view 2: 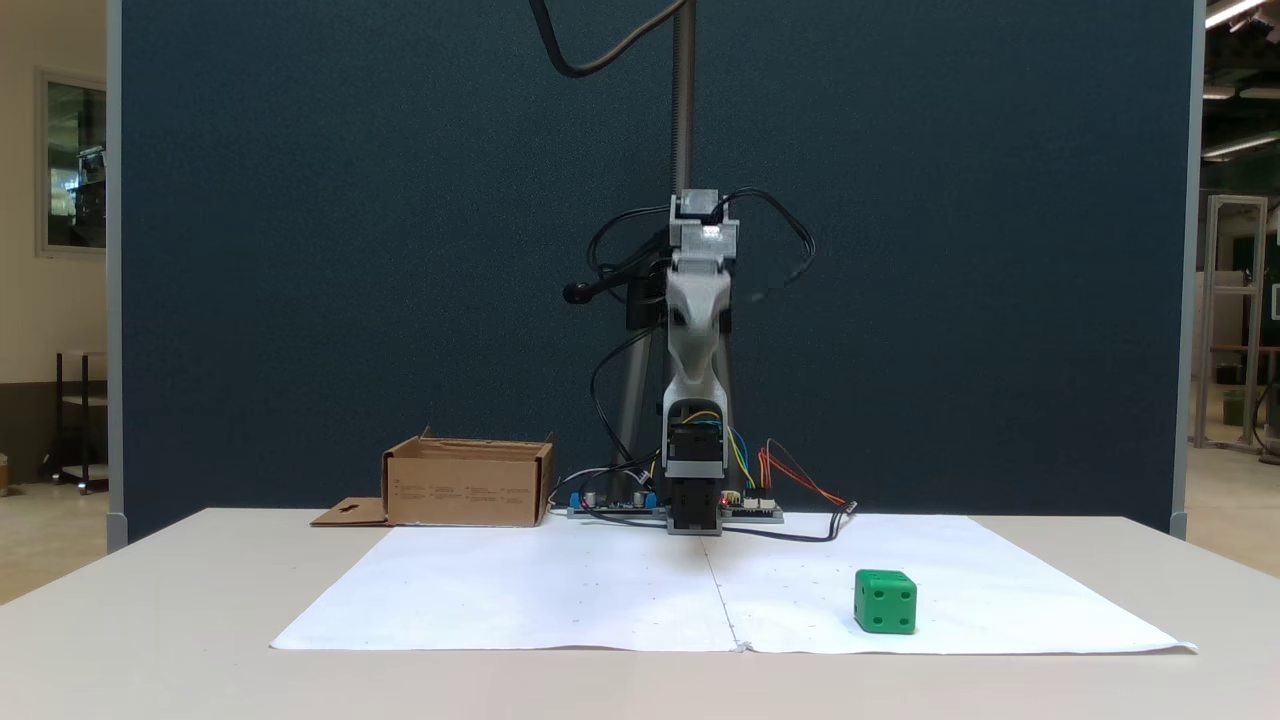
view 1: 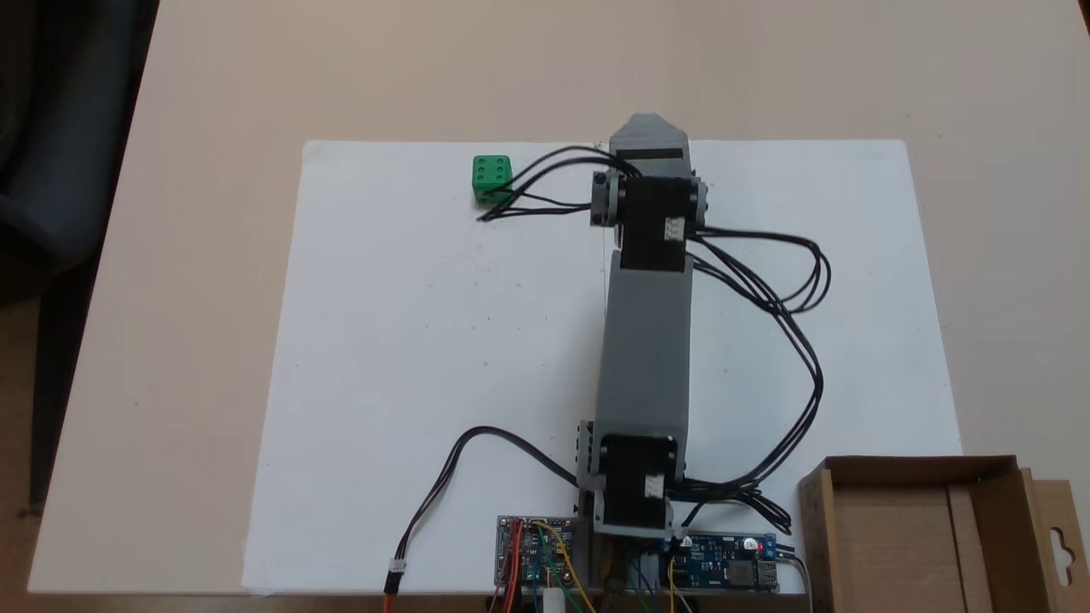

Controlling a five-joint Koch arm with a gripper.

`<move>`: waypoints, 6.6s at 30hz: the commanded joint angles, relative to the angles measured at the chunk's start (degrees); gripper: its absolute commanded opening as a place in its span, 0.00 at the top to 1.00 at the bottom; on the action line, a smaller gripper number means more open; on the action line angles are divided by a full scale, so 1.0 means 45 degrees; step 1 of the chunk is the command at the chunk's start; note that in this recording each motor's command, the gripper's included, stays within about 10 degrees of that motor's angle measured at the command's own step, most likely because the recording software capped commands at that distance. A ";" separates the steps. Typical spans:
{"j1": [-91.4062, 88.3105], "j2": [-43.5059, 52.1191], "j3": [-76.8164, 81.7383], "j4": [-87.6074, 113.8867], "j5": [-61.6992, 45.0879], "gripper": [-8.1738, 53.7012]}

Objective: Grasp a green dice and put it in the bin.

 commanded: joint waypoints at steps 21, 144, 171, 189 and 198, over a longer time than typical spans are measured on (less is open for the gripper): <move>-0.1387 -0.2305 -0.2910 0.6207 0.1406 0.15; -0.6660 -1.3848 -1.3281 0.2969 0.9414 0.20; -0.5937 -1.4727 -1.3223 0.1875 0.9395 0.20; -0.6133 -1.4961 -1.3223 0.0957 0.9414 0.20; -0.6152 -1.5352 -1.3223 0.0957 0.9414 0.20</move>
